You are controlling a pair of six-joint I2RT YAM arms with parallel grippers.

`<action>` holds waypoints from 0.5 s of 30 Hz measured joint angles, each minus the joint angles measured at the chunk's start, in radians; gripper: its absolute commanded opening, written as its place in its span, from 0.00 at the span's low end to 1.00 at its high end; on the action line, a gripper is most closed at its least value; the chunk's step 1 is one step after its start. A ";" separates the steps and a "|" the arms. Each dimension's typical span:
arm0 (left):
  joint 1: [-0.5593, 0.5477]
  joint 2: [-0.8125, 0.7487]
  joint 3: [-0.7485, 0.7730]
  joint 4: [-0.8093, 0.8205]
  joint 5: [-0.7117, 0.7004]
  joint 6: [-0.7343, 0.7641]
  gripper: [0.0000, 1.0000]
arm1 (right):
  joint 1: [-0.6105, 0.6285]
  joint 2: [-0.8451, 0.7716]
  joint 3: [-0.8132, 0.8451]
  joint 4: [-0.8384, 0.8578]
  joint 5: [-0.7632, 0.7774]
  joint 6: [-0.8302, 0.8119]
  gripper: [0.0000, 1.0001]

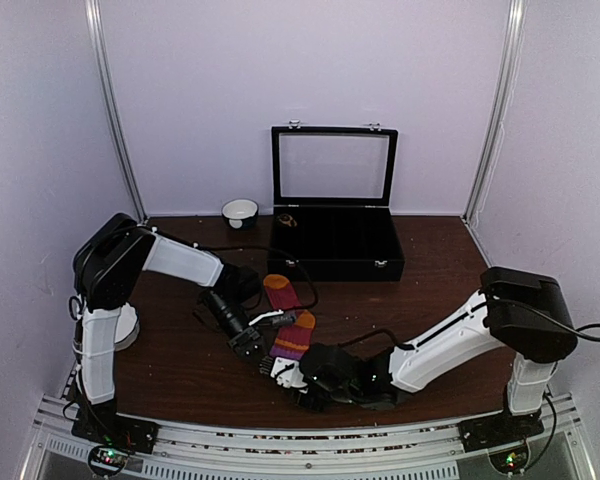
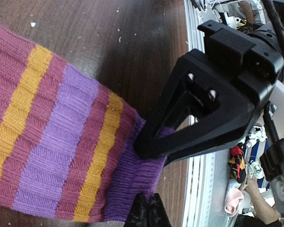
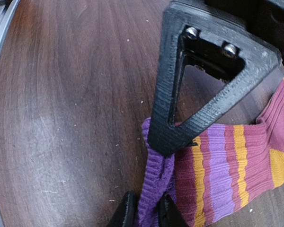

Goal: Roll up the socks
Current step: Roll the sock at the center of the board.

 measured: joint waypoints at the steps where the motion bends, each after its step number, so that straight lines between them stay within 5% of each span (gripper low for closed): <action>1: 0.000 0.000 0.000 -0.002 0.001 0.002 0.03 | -0.001 0.002 0.002 -0.001 -0.003 0.002 0.02; 7: 0.002 -0.016 -0.007 0.010 -0.016 0.009 0.48 | -0.022 0.005 0.036 -0.052 -0.060 0.056 0.00; 15: 0.024 -0.367 -0.166 0.203 -0.166 -0.018 0.53 | -0.079 0.005 0.117 -0.204 -0.217 0.227 0.00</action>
